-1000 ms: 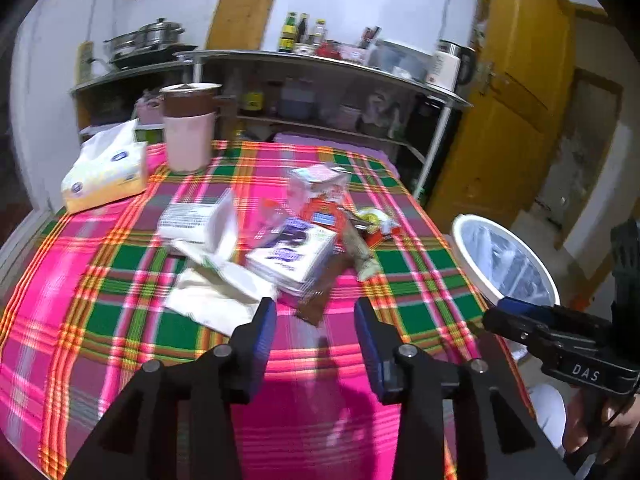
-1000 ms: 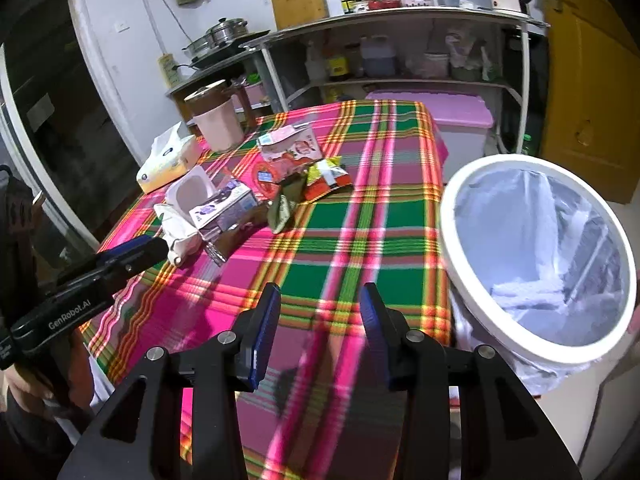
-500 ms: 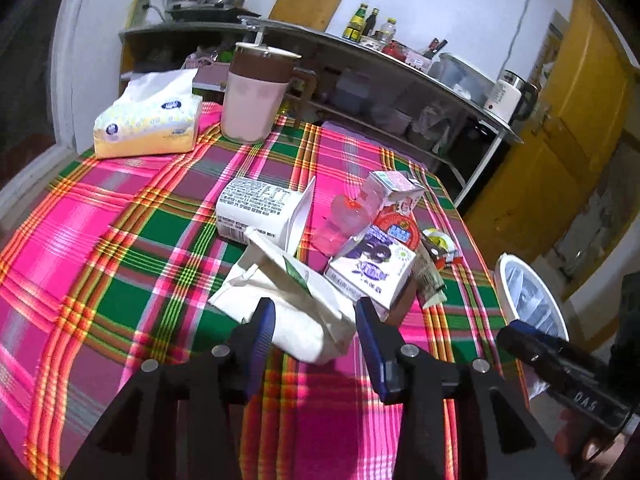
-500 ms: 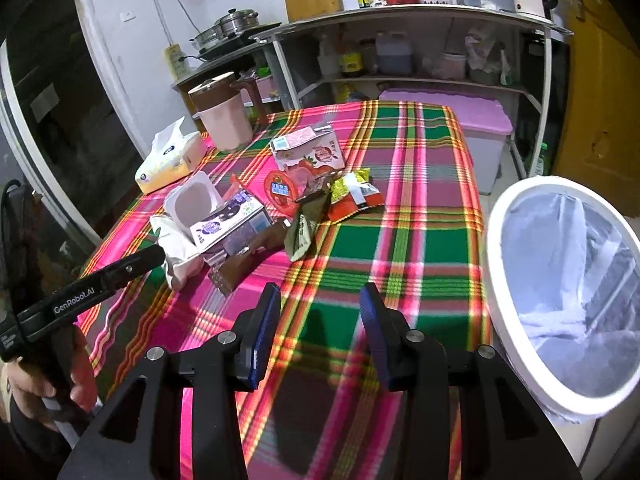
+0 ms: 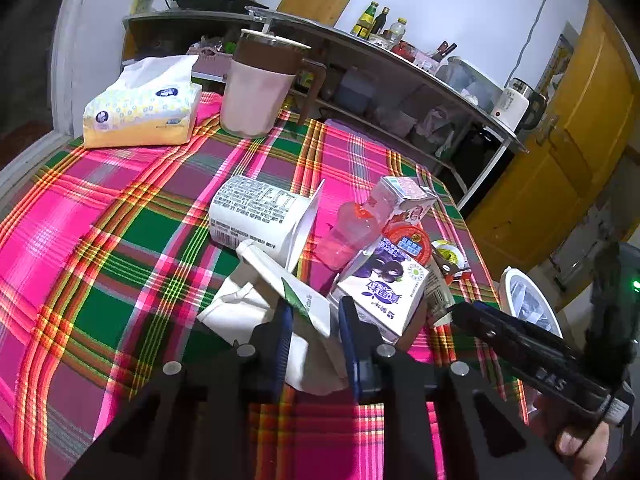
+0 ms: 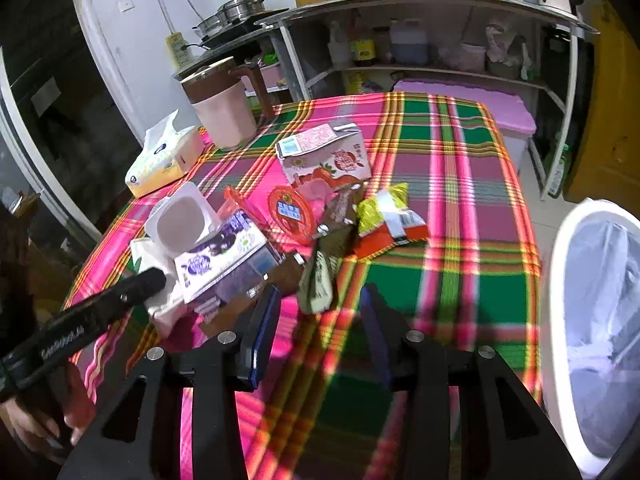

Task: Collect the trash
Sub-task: 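Grasp the white paper bag with the left gripper while the right gripper grasps a wrapper, then carry the paper bag and wrapper over the bin with both grippers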

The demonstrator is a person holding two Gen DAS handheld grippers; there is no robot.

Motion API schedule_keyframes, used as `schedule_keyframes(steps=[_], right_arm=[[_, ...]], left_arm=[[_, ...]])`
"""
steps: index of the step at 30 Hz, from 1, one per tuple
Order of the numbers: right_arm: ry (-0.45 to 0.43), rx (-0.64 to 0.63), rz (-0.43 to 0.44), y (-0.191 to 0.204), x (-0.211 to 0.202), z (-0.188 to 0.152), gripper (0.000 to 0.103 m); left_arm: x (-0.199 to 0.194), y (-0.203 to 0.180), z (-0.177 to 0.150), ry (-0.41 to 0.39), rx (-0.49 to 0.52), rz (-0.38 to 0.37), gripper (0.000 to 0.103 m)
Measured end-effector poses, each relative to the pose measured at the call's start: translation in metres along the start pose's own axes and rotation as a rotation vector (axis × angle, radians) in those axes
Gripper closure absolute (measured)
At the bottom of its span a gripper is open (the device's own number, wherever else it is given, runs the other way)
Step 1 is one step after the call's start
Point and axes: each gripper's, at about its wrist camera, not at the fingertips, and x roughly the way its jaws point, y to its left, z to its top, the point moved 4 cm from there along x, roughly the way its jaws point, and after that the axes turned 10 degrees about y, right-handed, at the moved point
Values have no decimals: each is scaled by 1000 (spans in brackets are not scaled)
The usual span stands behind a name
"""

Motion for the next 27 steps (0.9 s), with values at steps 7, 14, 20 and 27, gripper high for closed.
schedule_keyframes(steps=[7,14,20,27], right_arm=[[47,34,6,-5,27,9,80],[32,33,2,-6,19,3,91],[30,28,13,-4,6,-12,93],[15,30,28,-1,-16,-35,94]], left_arm=[[2,-1,1,2,18,-27,84],[0,-4,-1,-1,38,-35,93],[-12,-9,-9,-17,76,-18,95],[-33,-17,-23,-36,114,-19,95]])
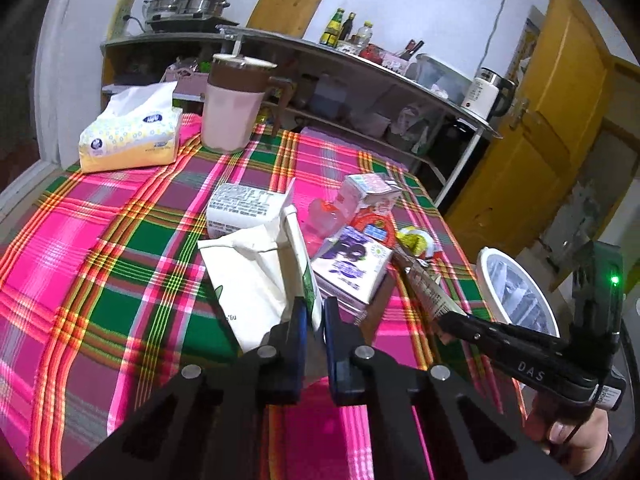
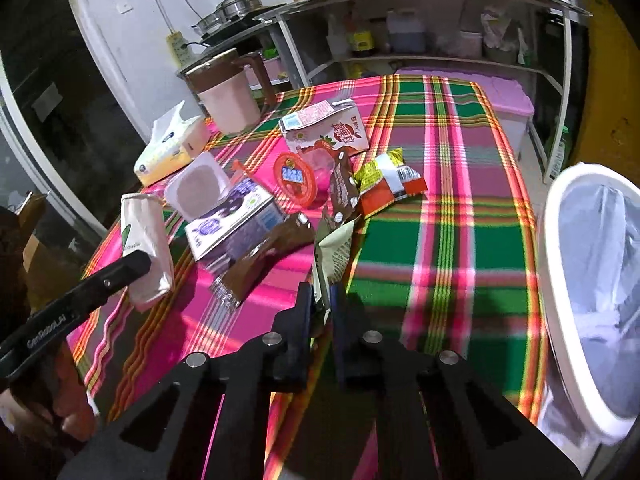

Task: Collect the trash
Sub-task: 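Carry the paper bag and wrapper over the bin with both grippers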

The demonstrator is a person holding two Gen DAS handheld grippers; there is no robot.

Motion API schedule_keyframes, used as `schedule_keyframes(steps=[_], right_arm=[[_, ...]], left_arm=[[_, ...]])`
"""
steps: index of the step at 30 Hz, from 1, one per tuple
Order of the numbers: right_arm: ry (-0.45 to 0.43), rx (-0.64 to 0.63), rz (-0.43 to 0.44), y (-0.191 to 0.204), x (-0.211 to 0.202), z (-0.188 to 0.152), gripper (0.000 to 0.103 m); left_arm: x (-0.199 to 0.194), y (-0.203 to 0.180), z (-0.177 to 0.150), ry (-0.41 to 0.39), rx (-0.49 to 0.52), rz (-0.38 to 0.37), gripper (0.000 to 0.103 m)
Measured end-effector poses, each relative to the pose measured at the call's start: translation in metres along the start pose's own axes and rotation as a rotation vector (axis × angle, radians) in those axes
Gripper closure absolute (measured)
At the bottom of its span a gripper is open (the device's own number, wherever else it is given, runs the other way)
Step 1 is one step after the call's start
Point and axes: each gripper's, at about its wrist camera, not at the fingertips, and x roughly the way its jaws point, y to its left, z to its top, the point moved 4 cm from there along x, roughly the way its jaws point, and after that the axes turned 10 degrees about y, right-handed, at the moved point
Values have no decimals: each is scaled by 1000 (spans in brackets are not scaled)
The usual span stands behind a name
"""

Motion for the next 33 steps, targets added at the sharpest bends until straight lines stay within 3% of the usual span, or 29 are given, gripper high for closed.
schedule_keyframes(steps=[11,20,33], right_arm=[[-57,14,14,1,-40,-29,94],[-95,47,-1,-13,-62,-40,94],[-169,144,-80,-68,-99,-48,94]], left_arm=[[-22,-43,-24,4,96,-50,95],[-19,-77,-31,37,164,-89,95],[7,-145,-18,73,301,-163,95]])
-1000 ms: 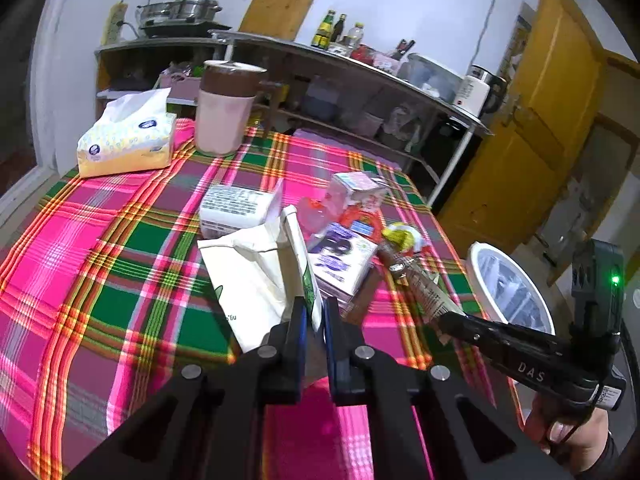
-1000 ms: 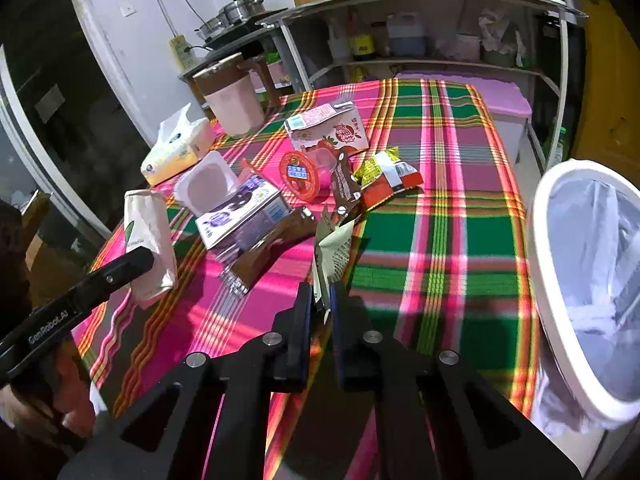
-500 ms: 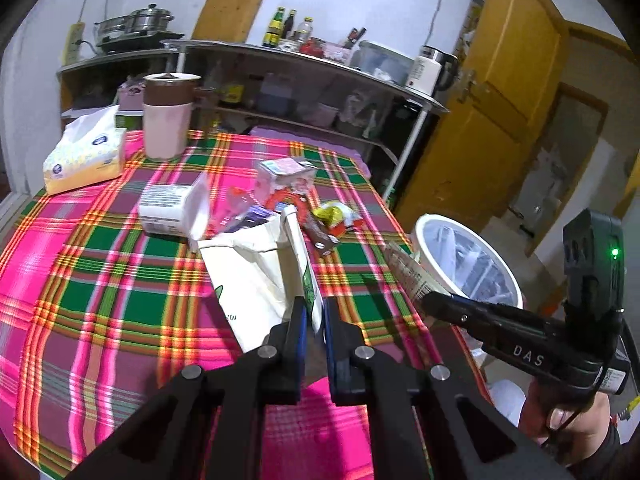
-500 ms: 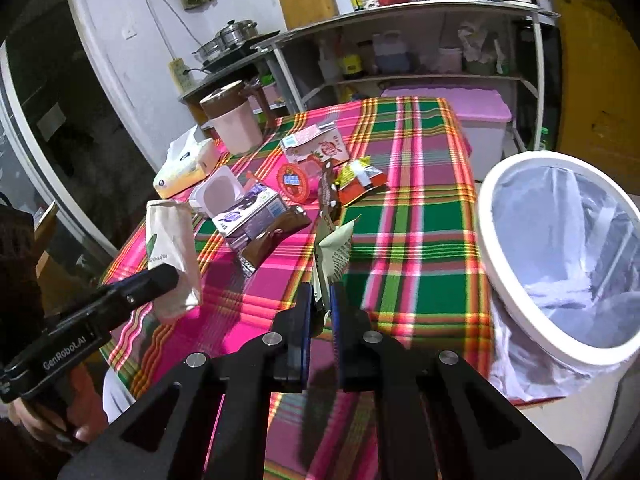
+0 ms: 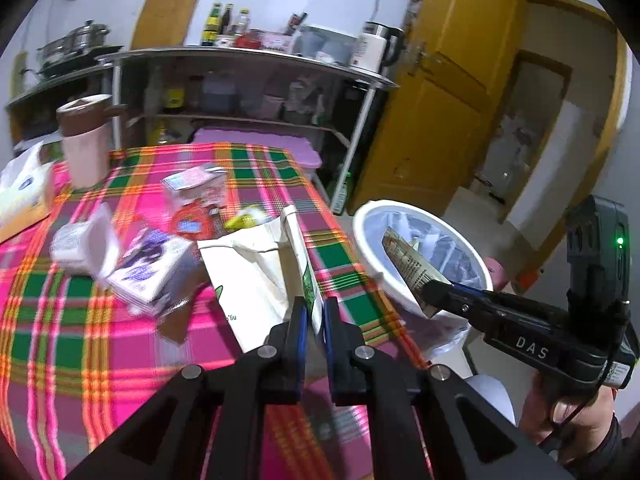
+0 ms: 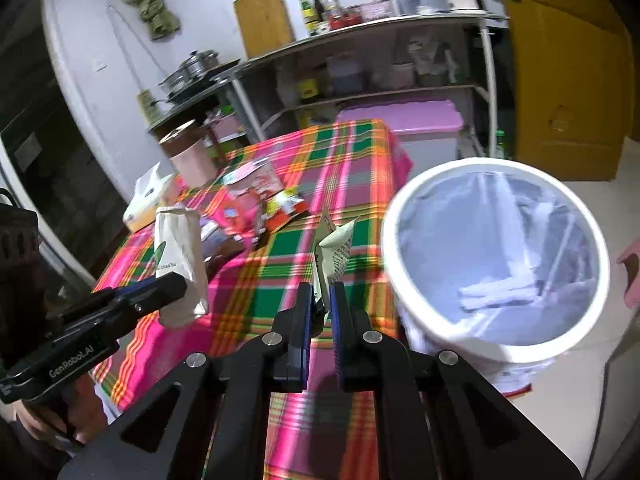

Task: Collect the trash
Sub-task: 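Carry the paper bag and wrapper over the bin with both grippers, then open both grippers to drop the paper bag and wrapper into the bin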

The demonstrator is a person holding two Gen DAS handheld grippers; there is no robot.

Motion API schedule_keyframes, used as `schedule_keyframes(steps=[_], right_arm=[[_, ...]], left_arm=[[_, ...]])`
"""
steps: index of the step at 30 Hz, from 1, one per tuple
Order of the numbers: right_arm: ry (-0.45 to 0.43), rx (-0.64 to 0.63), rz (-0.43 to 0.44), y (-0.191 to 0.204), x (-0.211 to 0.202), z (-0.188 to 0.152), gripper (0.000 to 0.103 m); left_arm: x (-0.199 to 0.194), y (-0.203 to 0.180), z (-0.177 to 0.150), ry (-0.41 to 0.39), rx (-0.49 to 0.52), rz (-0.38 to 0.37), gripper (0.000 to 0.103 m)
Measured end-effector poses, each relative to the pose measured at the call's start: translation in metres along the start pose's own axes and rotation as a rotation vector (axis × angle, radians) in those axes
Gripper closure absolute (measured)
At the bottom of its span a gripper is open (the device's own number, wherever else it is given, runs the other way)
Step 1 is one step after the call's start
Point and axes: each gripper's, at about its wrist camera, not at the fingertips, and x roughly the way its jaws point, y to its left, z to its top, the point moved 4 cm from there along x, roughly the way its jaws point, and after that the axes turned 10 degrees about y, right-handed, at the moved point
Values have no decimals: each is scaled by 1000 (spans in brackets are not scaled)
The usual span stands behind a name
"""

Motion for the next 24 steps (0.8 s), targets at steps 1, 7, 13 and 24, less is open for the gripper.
schedule_keyframes(steps=[1,7,13,24], right_arm=[[-4,7,-5,-4,-2,1,94],[-28,66,-48,-41,-14,2,93],[-34,121,-85,-75,-19,2,93],[-29,182,-134,-120,-21,2,93]], left_arm=[[4,-5,3,4,9,-6,95],[29,-36,22,26,78,-42,95],[55,-71,39,48,147,-86,95],[104,-110,61,93,224,-132,95]])
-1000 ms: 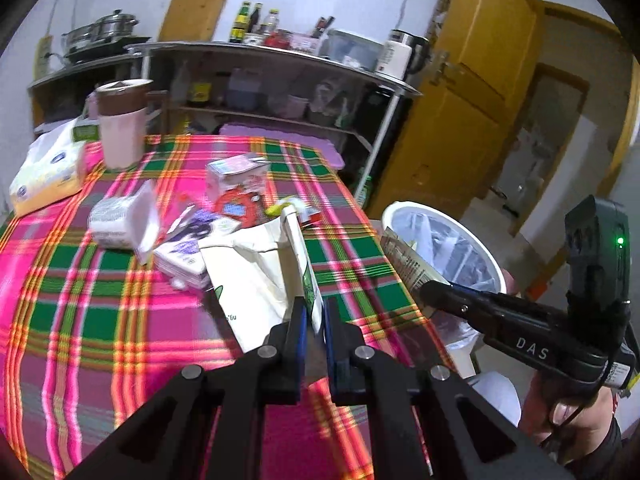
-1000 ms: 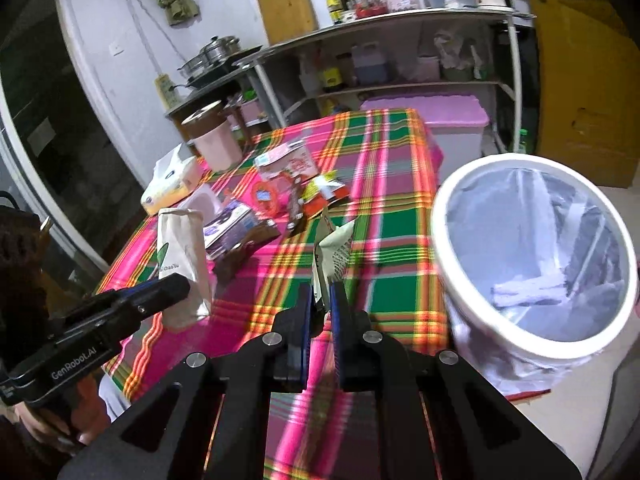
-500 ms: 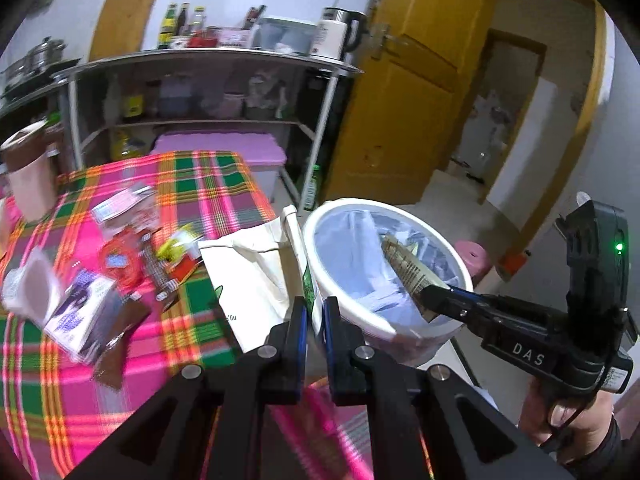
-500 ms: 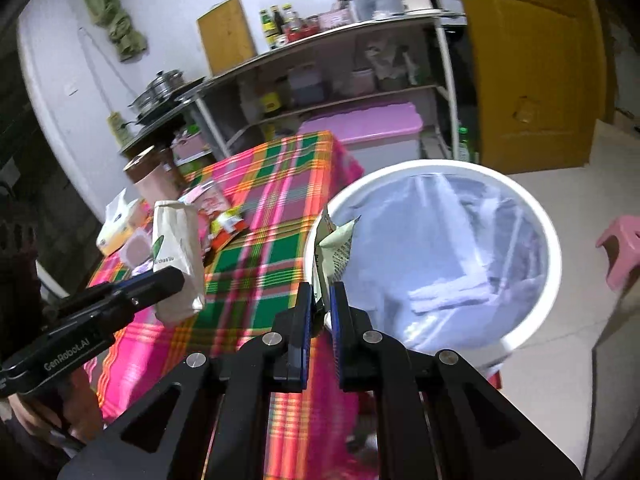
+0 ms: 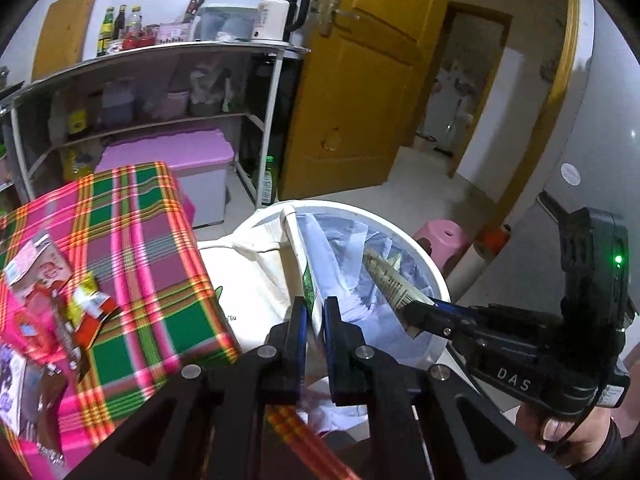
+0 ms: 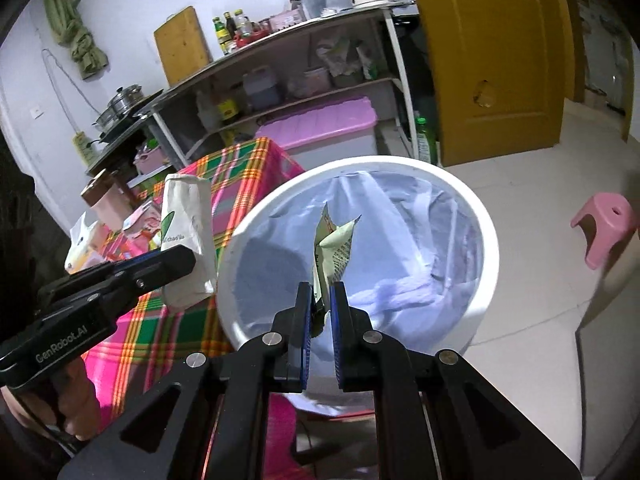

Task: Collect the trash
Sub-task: 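Open both grippers to drop the paper bag and wrapper into the bin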

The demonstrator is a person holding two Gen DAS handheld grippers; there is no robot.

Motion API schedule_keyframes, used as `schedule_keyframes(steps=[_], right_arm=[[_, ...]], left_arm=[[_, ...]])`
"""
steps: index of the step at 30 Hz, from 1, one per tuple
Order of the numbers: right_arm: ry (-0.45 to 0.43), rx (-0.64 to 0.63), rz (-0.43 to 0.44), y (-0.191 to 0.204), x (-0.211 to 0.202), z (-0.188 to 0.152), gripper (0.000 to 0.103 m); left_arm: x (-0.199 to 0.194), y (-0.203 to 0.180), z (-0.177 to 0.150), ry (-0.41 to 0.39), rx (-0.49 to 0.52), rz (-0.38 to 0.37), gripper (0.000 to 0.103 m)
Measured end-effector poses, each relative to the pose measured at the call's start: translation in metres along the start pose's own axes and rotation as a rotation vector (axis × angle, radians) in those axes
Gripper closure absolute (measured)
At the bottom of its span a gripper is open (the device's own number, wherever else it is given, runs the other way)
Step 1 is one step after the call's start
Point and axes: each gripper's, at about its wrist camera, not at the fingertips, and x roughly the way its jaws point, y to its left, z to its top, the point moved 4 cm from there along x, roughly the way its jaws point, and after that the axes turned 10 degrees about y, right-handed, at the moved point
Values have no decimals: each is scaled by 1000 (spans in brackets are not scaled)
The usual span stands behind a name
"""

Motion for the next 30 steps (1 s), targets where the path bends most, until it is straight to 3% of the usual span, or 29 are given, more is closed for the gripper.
schedule_keyframes(steps=[12,18,30], right_arm=[[10,23,-50,-17,8,7,91],[2,26,-66,-18,8,10,80],[-33,-10,-82,-4,-5,10,76]], left_arm=[[32,-2,13,38,1,-29,92],[28,-4,13,21,5,-47,77],[6,0,8,-11,-22,-53,77]])
